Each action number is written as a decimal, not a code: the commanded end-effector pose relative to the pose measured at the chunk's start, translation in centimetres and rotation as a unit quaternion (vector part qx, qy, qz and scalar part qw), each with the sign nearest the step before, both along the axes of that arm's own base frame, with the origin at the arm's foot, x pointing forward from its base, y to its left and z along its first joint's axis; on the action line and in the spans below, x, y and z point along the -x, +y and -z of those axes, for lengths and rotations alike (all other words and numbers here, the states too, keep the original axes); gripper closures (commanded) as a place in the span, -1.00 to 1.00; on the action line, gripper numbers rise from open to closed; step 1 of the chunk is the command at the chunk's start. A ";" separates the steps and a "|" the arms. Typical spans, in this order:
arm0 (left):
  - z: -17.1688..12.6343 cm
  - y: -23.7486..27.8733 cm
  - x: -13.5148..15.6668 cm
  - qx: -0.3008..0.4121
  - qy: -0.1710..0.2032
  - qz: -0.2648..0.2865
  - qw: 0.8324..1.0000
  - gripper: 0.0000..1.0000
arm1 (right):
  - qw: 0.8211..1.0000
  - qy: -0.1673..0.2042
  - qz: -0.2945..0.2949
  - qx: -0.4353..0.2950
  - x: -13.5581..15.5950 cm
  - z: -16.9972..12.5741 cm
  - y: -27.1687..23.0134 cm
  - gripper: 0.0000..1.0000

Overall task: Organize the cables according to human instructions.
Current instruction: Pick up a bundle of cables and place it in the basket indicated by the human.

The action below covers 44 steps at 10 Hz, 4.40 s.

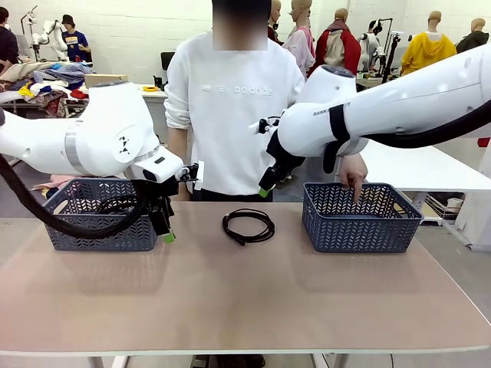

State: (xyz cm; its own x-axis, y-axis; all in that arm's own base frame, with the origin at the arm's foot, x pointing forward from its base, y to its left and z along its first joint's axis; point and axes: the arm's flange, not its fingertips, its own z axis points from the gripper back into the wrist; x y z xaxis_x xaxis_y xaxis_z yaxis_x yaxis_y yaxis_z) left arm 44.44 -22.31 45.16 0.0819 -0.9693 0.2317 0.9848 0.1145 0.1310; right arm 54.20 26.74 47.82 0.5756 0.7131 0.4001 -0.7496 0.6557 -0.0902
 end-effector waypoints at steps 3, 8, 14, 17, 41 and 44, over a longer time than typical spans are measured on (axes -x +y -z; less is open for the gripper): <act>0.0 0.1 0.1 0.000 -0.001 -0.003 1.000 -1.00 | 0.999 0.023 0.025 0.022 -3.4 3.6 4.3 -1.00; 0.0 0.1 0.1 0.000 -0.001 -0.003 1.000 -1.00 | 0.997 0.077 0.001 0.025 -7.0 9.2 9.2 -1.00; 0.0 0.1 0.1 0.000 -0.001 -0.003 1.000 -1.00 | 0.989 0.128 0.002 0.072 -9.4 12.9 11.8 -1.00; 0.0 0.1 0.1 0.000 -0.001 -0.003 1.000 -1.00 | 0.988 0.134 -0.004 0.078 -10.1 14.0 12.8 -1.00; 0.0 0.1 0.1 0.000 -0.001 -0.003 1.000 -1.00 | 0.984 0.137 0.020 0.111 -11.3 16.7 13.8 0.59; 0.0 0.1 0.1 0.000 -0.001 -0.003 1.000 -1.00 | 0.985 0.133 0.021 0.107 -11.2 16.2 13.9 0.44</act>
State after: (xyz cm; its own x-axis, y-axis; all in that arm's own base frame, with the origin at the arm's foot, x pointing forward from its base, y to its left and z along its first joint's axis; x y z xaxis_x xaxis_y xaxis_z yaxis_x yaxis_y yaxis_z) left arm 44.43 -22.33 45.16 0.0815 -0.9693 0.2319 0.9848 0.1142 0.1311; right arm 64.89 39.94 30.86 0.6496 0.7568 0.0731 -0.7584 0.6518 -0.0081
